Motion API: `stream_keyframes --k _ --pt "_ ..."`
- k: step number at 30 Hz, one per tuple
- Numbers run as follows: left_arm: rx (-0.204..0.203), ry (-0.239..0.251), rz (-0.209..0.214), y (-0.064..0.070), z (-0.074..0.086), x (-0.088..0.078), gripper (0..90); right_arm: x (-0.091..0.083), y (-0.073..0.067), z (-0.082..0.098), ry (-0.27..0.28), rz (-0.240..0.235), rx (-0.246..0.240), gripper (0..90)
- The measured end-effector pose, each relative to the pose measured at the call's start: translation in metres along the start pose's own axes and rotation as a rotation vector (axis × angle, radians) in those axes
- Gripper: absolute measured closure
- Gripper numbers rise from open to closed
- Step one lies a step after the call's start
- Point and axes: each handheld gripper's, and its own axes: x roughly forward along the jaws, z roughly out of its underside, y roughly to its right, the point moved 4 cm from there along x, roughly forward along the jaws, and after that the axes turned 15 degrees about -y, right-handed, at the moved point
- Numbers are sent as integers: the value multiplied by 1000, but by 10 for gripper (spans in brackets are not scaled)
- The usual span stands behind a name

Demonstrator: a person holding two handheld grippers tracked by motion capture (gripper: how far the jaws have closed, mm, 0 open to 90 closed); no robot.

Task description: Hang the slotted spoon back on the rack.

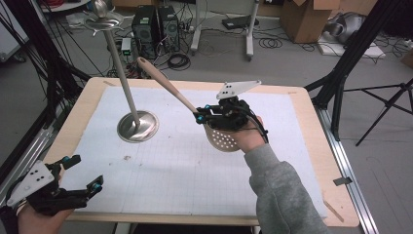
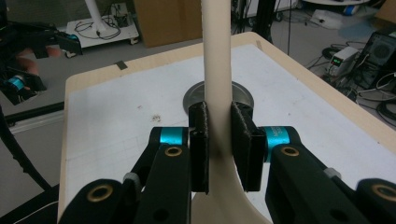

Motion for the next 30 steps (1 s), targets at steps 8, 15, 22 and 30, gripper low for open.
stream_keyframes --k 8,15,22,30 --pt "-4 2 -1 -1 1 -1 37 -6 -1 -12 19 11 -7 783" --pt "-4 4 1 -1 1 -2 37 -10 -3 -21 32 19 -5 783" --pt "-9 8 0 -2 1 -4 37 -11 -5 -30 33 27 -9 783" --pt "-8 12 0 -1 1 -5 37 -13 -7 -40 56 37 -3 783"
